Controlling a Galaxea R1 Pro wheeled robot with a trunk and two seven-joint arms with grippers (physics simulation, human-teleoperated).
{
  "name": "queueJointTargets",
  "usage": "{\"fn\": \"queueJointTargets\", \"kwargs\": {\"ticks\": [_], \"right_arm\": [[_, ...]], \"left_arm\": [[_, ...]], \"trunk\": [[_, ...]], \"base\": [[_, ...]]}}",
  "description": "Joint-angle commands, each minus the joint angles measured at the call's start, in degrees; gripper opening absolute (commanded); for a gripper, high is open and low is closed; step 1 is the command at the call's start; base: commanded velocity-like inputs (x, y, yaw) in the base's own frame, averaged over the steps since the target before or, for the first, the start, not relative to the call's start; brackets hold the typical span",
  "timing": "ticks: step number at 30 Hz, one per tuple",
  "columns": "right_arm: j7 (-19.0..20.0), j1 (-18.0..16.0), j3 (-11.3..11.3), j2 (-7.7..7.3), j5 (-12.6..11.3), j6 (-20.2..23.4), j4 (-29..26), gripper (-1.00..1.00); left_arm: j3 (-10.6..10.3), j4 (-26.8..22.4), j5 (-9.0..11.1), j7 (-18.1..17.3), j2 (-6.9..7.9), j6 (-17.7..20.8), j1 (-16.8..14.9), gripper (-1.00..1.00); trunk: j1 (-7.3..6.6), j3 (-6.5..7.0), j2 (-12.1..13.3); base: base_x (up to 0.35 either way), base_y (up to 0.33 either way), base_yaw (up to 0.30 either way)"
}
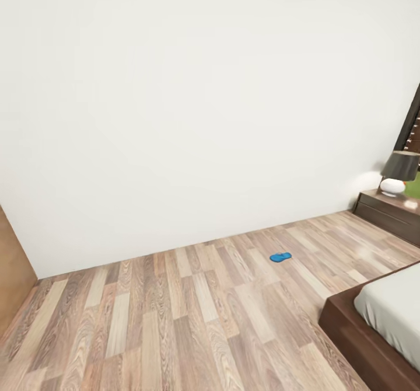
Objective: In the bedroom, move the book from the bed onto either nightstand, and place the two sandals side by side next to the bed.
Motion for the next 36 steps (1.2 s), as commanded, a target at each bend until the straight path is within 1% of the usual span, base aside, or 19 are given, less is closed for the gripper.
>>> {"fn": "queueJointTargets", "kwargs": {"ticks": [1,7,12,18,36], "right_arm": [[-0.02,-0.02,-0.14,0.02,0.02,-0.19,0.01,1.00],[-0.02,-0.02,-0.16,0.02,0.02,-0.17,0.00,1.00],[-0.02,-0.02,-0.15,0.02,0.02,-0.19,0.00,1.00],[-0.02,-0.02,-0.16,0.02,0.02,-0.19,0.02,1.00],[-0.02,-0.02,-0.13,0.02,0.02,-0.18,0.03,1.00]], "left_arm": [[-0.07,0.04,0.42,-0.02,0.01,-0.15,-0.04,1.00],[-0.02,0.04,0.41,-0.05,0.03,-0.21,-0.04,1.00],[0.08,0.04,0.41,-0.16,0.09,-0.24,-0.04,1.00],[0.10,0.04,0.41,-0.23,0.10,-0.24,-0.04,1.00],[0.11,0.04,0.43,-0.28,0.10,-0.24,-0.04,1.00]], "trunk": [[0.00,-0.06,-0.03],[0.00,-0.06,-0.03],[0.00,-0.06,-0.03],[0.00,-0.06,-0.03],[0.00,-0.06,-0.03]], "base": [[0.005,0.000,0.293],[0.080,0.000,0.293],[0.248,0.040,0.193],[0.300,0.079,0.029],[0.303,0.131,0.001]]}}
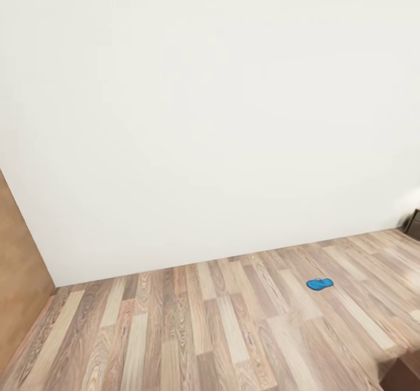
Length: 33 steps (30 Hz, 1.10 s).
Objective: In the bedroom, move the book from the bed onto either nightstand, and place the two sandals side by side next to the bed.
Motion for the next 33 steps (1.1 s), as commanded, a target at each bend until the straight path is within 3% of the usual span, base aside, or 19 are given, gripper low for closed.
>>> {"fn": "queueJointTargets", "kwargs": {"ticks": [1,33], "right_arm": [[-0.02,-0.04,-0.17,0.02,0.02,-0.18,0.04,1.00],[-0.02,-0.04,-0.19,0.02,0.02,-0.21,0.05,1.00]], "left_arm": [[-0.06,0.03,0.46,-0.04,0.01,-0.16,-0.03,1.00],[-0.06,0.03,0.44,-0.04,0.10,-0.16,-0.03,1.00]], "trunk": [[0.03,-0.06,-0.03],[0.03,-0.06,-0.03]], "base": [[0.319,0.051,0.000],[0.331,0.004,0.000]]}}
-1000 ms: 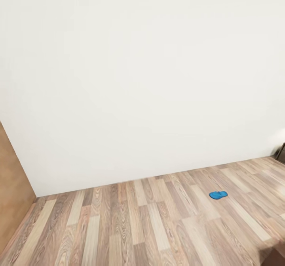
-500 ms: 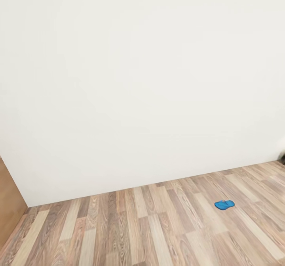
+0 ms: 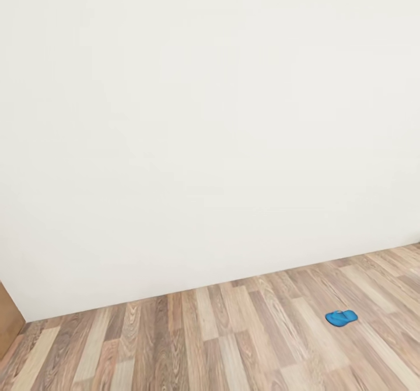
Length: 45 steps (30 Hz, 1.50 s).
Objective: In the bedroom, move the book from the bed onto either nightstand, and place the two sandals side by side next to the bed.
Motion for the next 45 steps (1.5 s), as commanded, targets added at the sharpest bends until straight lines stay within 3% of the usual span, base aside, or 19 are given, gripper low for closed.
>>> {"fn": "queueJointTargets", "kwargs": {"ticks": [1,32,45], "right_arm": [[-0.02,-0.04,-0.15,0.02,0.02,-0.20,0.03,1.00],[-0.02,-0.04,-0.14,-0.01,0.02,-0.20,0.02,1.00],[-0.02,-0.04,-0.14,-0.23,-0.21,-0.20,0.01,1.00]], "left_arm": [[-0.05,0.03,0.44,-0.04,0.01,-0.15,-0.03,1.00],[-0.05,0.03,0.43,-0.04,-0.01,-0.15,-0.03,1.00],[-0.07,0.03,0.44,-0.04,-0.08,-0.15,-0.03,1.00]], "trunk": [[0.03,-0.06,-0.02],[0.03,-0.06,-0.02],[0.03,-0.06,-0.02]], "base": [[0.332,0.000,0.000],[0.329,0.000,0.000],[0.040,0.000,-0.024]]}}
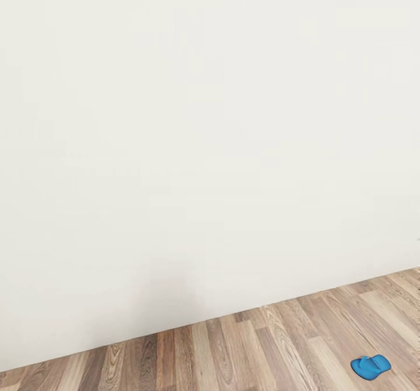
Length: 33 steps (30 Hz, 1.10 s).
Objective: In the bedroom, move the book from the bed onto either nightstand, and place the two sandals side by side next to the bed.
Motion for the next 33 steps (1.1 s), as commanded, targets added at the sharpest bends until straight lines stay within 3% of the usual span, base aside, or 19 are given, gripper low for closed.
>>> {"fn": "queueJointTargets", "kwargs": {"ticks": [1,19,33], "right_arm": [[-0.02,-0.05,-0.15,0.02,0.01,-0.20,0.05,1.00],[-0.02,-0.05,-0.16,0.02,-0.13,-0.20,0.04,1.00],[0.06,-0.05,-0.11,0.09,0.40,-0.20,0.03,1.00]], "left_arm": [[-0.06,0.01,0.43,-0.04,0.01,-0.15,-0.02,1.00],[-0.07,0.01,0.43,-0.04,0.01,-0.15,-0.02,1.00],[-0.09,0.01,0.46,-0.04,0.01,-0.15,-0.02,1.00]], "trunk": [[0.00,-0.06,-0.03],[0.00,-0.06,-0.03],[0.00,-0.08,-0.03]], "base": [[0.001,0.000,-0.185],[0.000,0.000,-0.268],[0.000,0.000,-0.116]]}}
